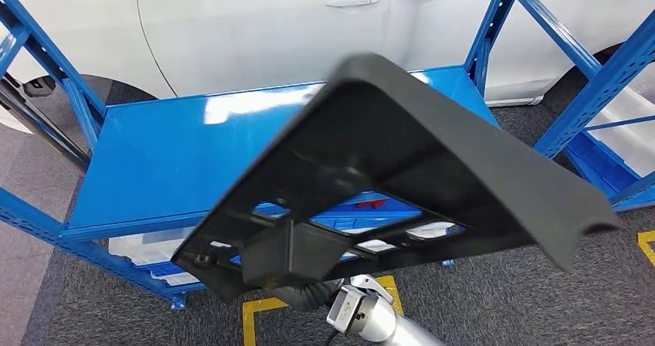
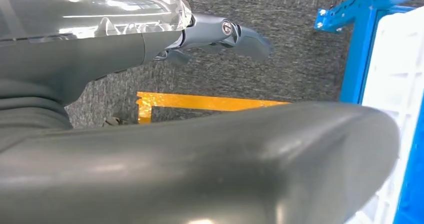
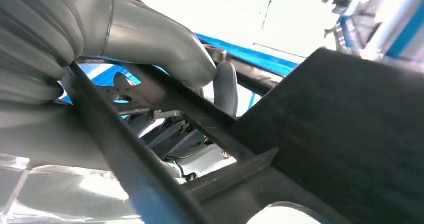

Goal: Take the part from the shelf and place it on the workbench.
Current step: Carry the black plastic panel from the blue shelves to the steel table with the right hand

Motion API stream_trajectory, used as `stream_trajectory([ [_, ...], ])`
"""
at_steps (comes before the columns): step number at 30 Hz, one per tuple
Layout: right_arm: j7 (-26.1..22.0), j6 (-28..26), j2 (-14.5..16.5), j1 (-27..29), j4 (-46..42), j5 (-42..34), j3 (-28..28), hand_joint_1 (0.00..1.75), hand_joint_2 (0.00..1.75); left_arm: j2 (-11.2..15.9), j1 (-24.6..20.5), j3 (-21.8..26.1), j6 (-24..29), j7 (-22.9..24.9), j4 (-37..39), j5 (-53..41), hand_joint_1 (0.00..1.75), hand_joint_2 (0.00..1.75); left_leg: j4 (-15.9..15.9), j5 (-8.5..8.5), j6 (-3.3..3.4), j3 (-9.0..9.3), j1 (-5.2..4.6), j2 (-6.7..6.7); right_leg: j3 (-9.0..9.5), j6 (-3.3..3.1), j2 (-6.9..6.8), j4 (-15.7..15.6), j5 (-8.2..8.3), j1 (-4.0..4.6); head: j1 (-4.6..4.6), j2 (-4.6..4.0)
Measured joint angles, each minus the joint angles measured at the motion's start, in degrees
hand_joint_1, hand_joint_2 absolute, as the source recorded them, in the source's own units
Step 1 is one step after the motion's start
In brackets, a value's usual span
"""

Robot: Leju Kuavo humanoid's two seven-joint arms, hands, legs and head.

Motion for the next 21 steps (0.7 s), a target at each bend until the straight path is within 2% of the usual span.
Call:
stream_trajectory([
  [1,-0.01,-0.72,0.01,-0.52,0.45,-0.04,0.46,1.75,1.75,0.01,-0.04,0.07,0.04,0.01,0.00,-0.13,0.00,0.00,-1.38,-0.29,0.24,0.68,-0.17,-0.02,-0.08,0.25,-0.02,0.00,0.30,0.01,0.00,0.00],
  [4,-0.03,-1.78,0.00,-1.77,1.45,-0.82,1.91,1.75,1.75,-0.03,0.06,0.13,0.33,0.15,0.01,-0.56,0.00,0.00,-1.83,0.75,1.10,0.02,-0.31,0.14,-0.21,1.18,0.01,-0.09,1.10,-0.28,0.00,0.00],
  [5,-0.02,-1.68,0.02,-2.03,1.83,-1.48,2.25,1.75,1.75,-0.06,0.07,0.15,0.44,0.20,0.01,-0.69,0.00,0.00,-2.06,1.35,1.51,-0.28,-0.21,0.27,-0.64,1.52,0.06,0.58,0.27,-0.32,0.01,0.00],
  [6,-0.02,-1.26,0.04,-2.21,2.24,-2.28,2.46,1.75,1.75,-0.10,0.11,0.18,0.55,0.23,0.02,-0.76,0.00,0.00,-2.31,2.07,1.91,-0.75,-0.06,0.40,-1.35,1.86,0.12,2.22,-1.57,-0.39,0.01,-0.01],
  [7,-0.02,-0.60,0.07,-2.30,2.71,-3.16,2.58,1.75,1.75,-0.14,0.18,0.23,0.66,0.26,0.02,-0.82,0.00,0.00,-2.45,2.77,2.18,-1.39,0.06,0.53,-2.38,2.14,0.15,5.02,-4.25,-0.53,0.01,-0.01],
  [8,-0.02,0.30,0.10,-2.39,3.19,-4.05,2.66,1.75,1.75,-0.14,0.30,0.31,0.80,0.30,0.02,-0.84,0.00,0.00,-2.43,3.41,2.33,-2.18,0.04,0.54,-3.62,2.41,0.15,8.87,-7.28,-0.68,0.01,-0.01],
  [9,-0.02,1.20,0.10,-2.43,3.64,-4.74,2.74,1.75,1.75,-0.14,0.45,0.40,0.95,0.37,0.02,-0.84,0.00,0.00,-2.37,4.00,2.36,-3.03,0.03,0.57,-4.62,2.62,0.14,12.74,-9.50,-0.87,0.01,-0.01],
  [10,-0.02,1.93,0.10,-2.43,4.10,-5.25,2.82,1.75,1.75,-0.14,0.60,0.49,1.09,0.43,0.02,-0.83,0.00,0.00,-2.25,4.57,2.32,-3.91,0.01,0.60,-5.02,2.81,0.13,15.63,-10.48,-1.04,0.01,-0.01],
  [11,-0.02,2.48,0.10,-2.42,4.51,-5.60,2.89,1.75,1.75,-0.14,0.72,0.56,1.21,0.51,0.02,-0.82,0.00,0.00,-2.08,5.09,2.24,-4.79,0.02,0.62,-4.55,2.93,0.12,16.79,-10.21,-1.18,0.01,-0.01],
  [12,-0.02,2.82,0.11,-2.44,4.84,-5.80,2.95,1.75,1.75,-0.15,0.78,0.60,1.28,0.56,0.02,-0.81,0.00,0.00,-1.83,5.55,2.13,-5.63,0.04,0.63,-2.93,2.97,0.10,15.61,-8.92,-1.29,0.01,-0.01],
  [13,-0.02,3.06,0.13,-2.51,5.12,-5.99,3.00,1.75,1.75,-0.17,0.82,0.62,1.32,0.58,0.02,-0.80,0.00,0.00,-1.51,5.96,1.99,-6.44,0.06,0.62,-0.31,2.93,0.08,12.52,-7.38,-1.35,0.01,-0.01],
  [14,-0.02,3.47,0.19,-2.63,5.32,-6.32,3.03,1.75,1.75,-0.20,0.85,0.63,1.36,0.63,0.02,-0.79,0.00,0.00,-1.15,6.31,1.81,-7.11,0.05,0.59,2.86,2.75,0.07,8.20,-6.65,-1.32,0.01,-0.01],
  [15,-0.03,4.21,0.27,-2.76,5.46,-6.87,3.03,1.75,1.75,-0.25,0.87,0.64,1.43,0.70,0.02,-0.76,0.00,0.00,-0.84,6.65,1.56,-7.64,0.02,0.56,5.64,2.48,0.06,4.13,-6.48,-1.20,-0.01,0.00],
  [16,-0.04,5.23,0.36,-2.87,5.55,-7.59,3.02,1.75,1.75,-0.28,0.89,0.70,1.54,0.81,0.02,-0.73,0.00,0.00,-0.66,7.00,1.26,-7.94,-0.01,0.55,7.48,2.19,0.07,1.22,-6.69,-1.03,0.00,0.00],
  [17,-0.05,6.48,0.44,-2.96,5.58,-8.44,2.98,1.75,1.75,-0.31,0.90,0.80,1.67,0.96,0.02,-0.70,0.00,0.00,-0.59,7.40,0.92,-8.11,0.01,0.55,8.31,1.87,0.09,-0.35,-7.07,-0.83,-0.01,0.00],
  [19,-0.08,8.78,0.64,-2.93,5.54,-9.90,2.69,1.75,1.75,-0.32,0.96,1.14,2.03,1.21,0.03,-0.68,0.00,0.00,-0.74,8.09,0.19,-8.30,0.10,0.54,7.96,1.13,0.05,-0.89,-6.32,-0.79,0.00,-0.01],
  [20,-0.08,9.73,0.81,-2.91,5.43,-10.46,2.44,1.75,1.75,-0.33,1.02,1.33,2.19,1.28,0.04,-0.71,0.00,0.00,-0.39,7.58,-0.11,-8.62,0.17,0.51,7.58,0.66,-0.03,-1.05,-5.77,-0.90,-0.01,-0.01],
  [21,-0.09,10.54,1.01,-2.84,5.22,-10.95,2.12,1.75,1.75,-0.36,1.11,1.48,2.34,1.33,0.05,-0.78,0.00,0.00,0.77,6.06,-0.36,-9.16,0.23,0.48,7.08,0.20,-0.12,-1.24,-5.11,-1.04,0.00,-0.01],
])
